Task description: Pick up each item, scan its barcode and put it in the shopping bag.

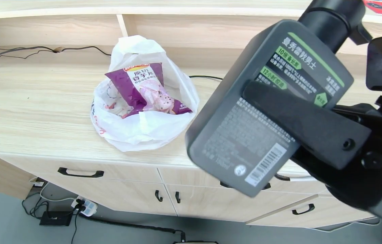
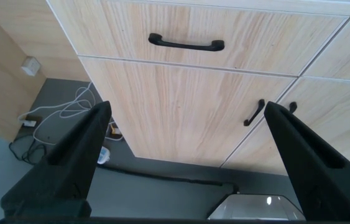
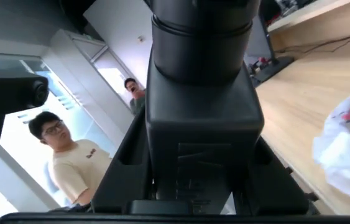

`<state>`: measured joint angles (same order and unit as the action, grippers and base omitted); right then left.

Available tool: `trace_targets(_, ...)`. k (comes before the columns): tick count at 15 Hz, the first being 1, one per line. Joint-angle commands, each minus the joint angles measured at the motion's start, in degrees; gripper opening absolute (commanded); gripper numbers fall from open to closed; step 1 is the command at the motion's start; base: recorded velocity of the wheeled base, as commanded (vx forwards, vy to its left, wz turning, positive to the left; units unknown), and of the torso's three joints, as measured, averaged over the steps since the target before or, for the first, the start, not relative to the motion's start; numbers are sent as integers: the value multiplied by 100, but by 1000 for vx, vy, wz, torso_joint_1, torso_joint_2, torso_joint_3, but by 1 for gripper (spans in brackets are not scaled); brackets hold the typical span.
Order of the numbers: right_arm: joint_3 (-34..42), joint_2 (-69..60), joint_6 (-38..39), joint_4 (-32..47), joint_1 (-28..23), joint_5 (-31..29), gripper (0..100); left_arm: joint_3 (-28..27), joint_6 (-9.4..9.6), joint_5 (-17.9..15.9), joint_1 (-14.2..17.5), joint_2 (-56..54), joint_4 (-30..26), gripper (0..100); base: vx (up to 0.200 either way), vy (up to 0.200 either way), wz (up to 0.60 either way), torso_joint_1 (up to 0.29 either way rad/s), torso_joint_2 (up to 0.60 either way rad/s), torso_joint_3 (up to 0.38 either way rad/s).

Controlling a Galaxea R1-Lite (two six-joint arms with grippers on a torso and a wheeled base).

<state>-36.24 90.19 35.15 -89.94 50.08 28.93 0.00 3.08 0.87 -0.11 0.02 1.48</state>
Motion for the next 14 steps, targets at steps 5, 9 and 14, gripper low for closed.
trace_targets(5, -41, -19, -895, -6, -763, -133, 0, 0, -1, 1, 2, -2, -7, 100, 0, 0, 0, 0, 0, 0)
trace_targets(9, 56, -19, -1871, 3, -833, -1065, 0, 0, -1, 1, 2, -2, -7, 100, 0, 0, 0, 0, 0, 0)
trace_targets(14, 91, 25, -3523, 425, -1316, -1478, 0, 0, -1, 1, 2, -2, -7, 100, 0, 0, 0, 0, 0, 0)
